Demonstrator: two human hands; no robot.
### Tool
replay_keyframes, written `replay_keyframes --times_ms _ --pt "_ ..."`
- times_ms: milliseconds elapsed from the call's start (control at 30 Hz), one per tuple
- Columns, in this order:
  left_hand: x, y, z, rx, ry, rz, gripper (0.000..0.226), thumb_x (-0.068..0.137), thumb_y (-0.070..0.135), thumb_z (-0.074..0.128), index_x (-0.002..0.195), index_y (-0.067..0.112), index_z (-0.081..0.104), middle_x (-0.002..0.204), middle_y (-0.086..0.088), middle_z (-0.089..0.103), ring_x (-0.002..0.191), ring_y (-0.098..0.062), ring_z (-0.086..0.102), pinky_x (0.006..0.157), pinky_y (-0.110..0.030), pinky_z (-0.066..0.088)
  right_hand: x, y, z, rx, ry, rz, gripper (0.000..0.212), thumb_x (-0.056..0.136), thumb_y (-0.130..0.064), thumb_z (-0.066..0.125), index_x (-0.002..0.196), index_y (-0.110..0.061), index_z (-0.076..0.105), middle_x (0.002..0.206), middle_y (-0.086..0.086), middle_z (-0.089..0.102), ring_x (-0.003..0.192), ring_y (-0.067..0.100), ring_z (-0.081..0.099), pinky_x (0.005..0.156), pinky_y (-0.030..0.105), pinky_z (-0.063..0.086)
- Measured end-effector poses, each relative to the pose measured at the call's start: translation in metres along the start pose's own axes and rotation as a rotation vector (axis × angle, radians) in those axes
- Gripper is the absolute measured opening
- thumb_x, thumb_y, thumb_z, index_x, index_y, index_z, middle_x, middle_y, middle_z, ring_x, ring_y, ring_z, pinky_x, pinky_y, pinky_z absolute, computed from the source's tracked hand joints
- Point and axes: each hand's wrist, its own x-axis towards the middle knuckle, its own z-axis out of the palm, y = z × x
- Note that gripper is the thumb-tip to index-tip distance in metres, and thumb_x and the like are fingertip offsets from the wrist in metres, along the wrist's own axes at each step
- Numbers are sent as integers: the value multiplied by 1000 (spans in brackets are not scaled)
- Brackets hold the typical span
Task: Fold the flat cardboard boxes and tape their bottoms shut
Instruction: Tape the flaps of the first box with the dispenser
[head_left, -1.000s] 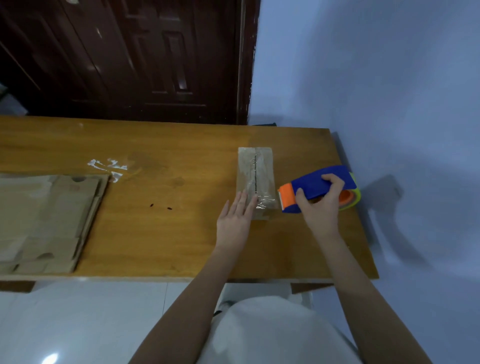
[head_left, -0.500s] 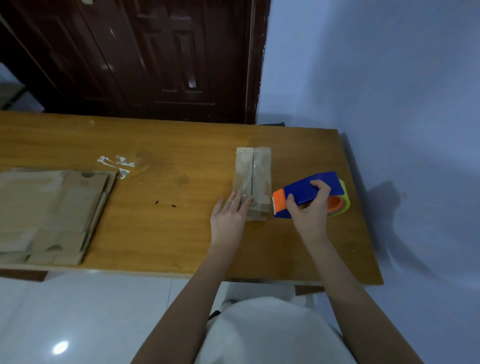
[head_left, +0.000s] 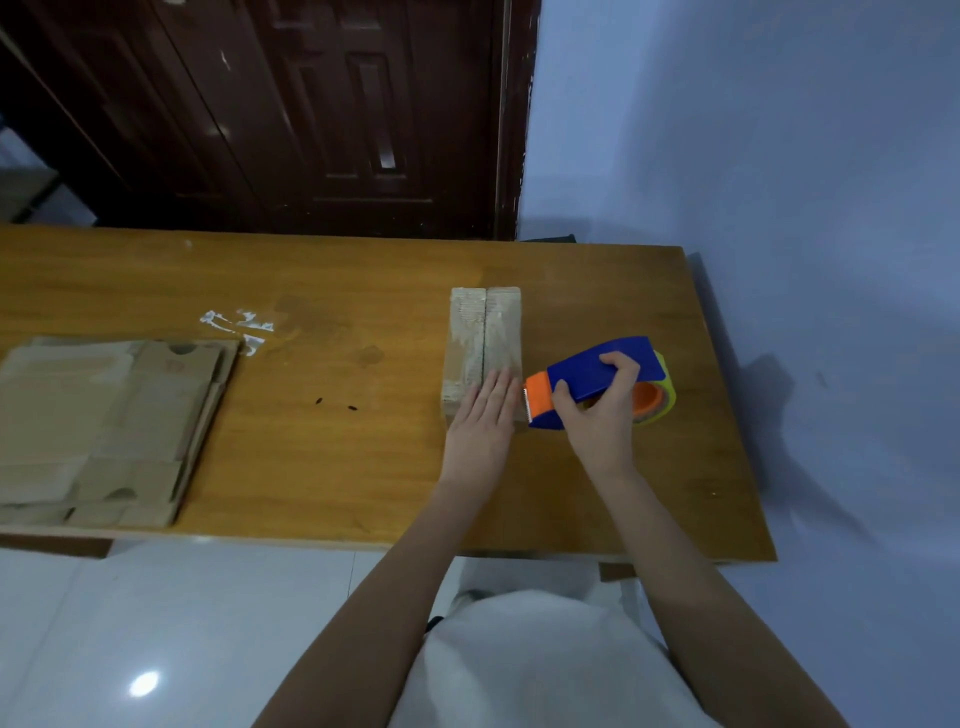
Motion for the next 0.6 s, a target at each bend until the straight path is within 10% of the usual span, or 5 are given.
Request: replay_keyframes --times_ms 233,600 --pt "4 -2 4 5 81 69 46 84 0 43 128 1 56 134 -14 55 125 -21 52 107 -38 34 16 5 -22 227 223 203 46 84 -6 65 113 -16 31 94 -7 47 72 6 55 61 16 47" --pt "0 -4 5 -10 62 88 54 84 6 26 130 3 54 136 -12 53 126 -20 51 106 -37 38 11 12 -4 -125 -7 -16 47 80 -8 69 116 -6 39 100 9 55 84 16 58 69 19 46"
